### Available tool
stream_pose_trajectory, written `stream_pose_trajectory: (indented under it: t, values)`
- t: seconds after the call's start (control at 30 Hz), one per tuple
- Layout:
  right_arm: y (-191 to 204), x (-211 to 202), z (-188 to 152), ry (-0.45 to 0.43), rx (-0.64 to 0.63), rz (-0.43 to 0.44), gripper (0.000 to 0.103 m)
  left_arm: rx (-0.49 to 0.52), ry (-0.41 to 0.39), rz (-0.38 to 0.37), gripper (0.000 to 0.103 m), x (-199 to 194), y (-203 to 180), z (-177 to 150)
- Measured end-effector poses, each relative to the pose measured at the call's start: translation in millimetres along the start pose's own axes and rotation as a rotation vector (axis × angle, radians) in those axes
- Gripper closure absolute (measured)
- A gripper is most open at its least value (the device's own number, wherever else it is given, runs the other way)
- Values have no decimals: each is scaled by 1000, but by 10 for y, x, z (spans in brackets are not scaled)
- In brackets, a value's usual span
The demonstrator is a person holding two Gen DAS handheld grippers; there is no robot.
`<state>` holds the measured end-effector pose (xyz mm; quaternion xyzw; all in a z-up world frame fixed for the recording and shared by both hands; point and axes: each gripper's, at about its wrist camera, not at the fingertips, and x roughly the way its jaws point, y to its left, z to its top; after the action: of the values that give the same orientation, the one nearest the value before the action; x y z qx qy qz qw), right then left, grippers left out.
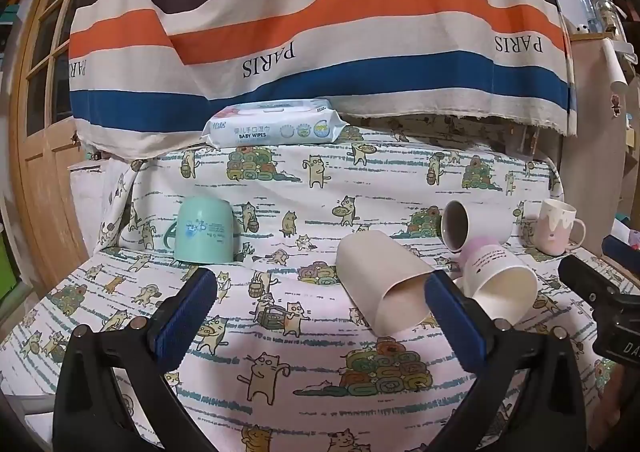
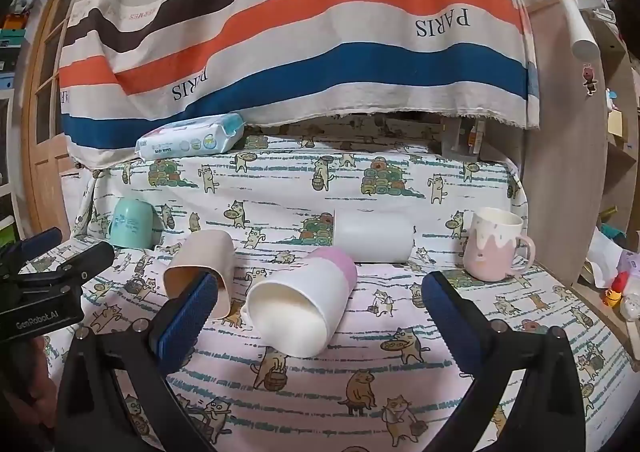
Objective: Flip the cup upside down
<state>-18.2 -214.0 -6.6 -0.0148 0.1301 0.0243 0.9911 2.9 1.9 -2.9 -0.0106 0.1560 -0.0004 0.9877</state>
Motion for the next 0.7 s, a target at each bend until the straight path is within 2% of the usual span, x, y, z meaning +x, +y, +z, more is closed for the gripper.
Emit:
stream_pose_trajectory:
  t: [0.7]
  values:
    - [2, -15, 3, -1, 5, -6, 0, 18, -13, -17, 0, -24, -21, 1]
